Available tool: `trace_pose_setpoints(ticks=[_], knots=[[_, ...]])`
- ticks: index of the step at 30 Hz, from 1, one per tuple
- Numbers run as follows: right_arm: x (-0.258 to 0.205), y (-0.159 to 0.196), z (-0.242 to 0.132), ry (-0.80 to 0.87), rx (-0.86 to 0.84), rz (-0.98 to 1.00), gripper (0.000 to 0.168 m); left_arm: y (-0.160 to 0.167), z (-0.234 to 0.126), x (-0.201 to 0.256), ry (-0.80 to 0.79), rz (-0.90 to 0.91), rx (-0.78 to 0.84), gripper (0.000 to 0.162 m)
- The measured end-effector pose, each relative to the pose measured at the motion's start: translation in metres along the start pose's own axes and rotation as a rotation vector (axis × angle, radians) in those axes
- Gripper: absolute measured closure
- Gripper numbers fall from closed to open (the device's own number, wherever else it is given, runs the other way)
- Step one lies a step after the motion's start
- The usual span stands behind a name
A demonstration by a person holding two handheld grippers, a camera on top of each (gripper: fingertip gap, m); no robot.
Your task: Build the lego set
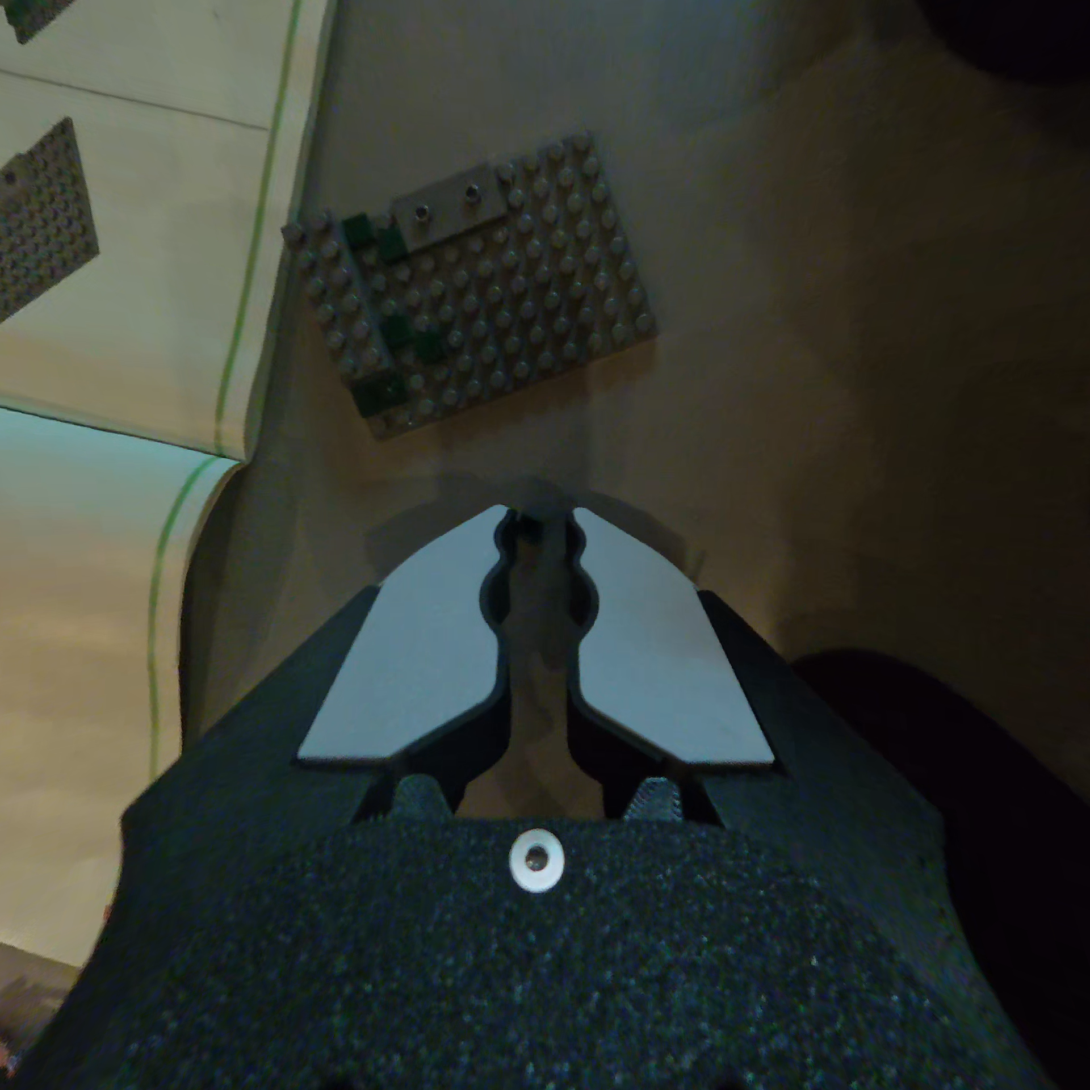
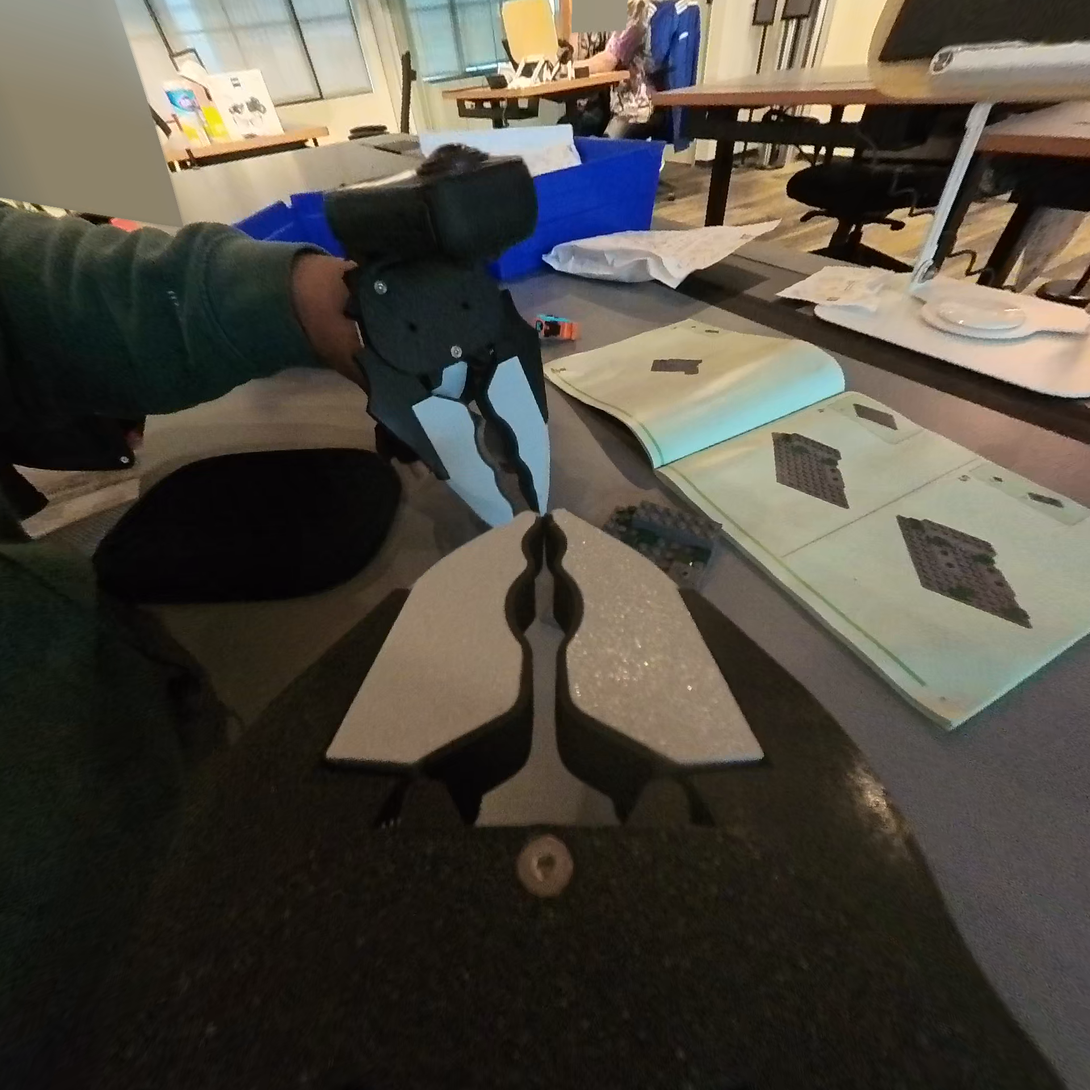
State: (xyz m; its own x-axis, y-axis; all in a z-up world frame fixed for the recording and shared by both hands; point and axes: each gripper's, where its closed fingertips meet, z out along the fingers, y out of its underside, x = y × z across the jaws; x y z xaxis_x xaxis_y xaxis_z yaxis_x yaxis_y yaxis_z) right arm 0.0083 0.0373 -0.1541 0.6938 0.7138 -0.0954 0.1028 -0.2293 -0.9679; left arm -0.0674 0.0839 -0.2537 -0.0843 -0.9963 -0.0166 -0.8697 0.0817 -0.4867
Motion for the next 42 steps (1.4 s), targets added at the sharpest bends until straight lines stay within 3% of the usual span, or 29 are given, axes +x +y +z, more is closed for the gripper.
trace_pose_setpoints(ticks=[8,15,21,32,42], knots=[[-0.003,0.0,0.0,-0.01,-0.002,-0.008,0.168,0.01,-0.029,-0.003,-0.069,-0.007,0.008,0.14],[-0.005,0.002,0.003,-0.016,-0.012,-0.008,0.168,0.093,-0.084,-0.028,-0.184,-0.137,-0.081,0.142],[-0.004,0.006,0.006,-0.014,-0.033,-0.008,0.168,0.143,-0.091,-0.035,-0.226,-0.238,-0.117,0.14],[0.002,0.012,0.009,0.025,-0.08,-0.036,0.168,0.142,-0.074,-0.048,-0.181,-0.204,-0.117,0.146],[0.006,0.014,0.009,0.053,-0.1,-0.051,0.168,0.137,-0.079,-0.047,-0.195,-0.201,-0.107,0.154]])
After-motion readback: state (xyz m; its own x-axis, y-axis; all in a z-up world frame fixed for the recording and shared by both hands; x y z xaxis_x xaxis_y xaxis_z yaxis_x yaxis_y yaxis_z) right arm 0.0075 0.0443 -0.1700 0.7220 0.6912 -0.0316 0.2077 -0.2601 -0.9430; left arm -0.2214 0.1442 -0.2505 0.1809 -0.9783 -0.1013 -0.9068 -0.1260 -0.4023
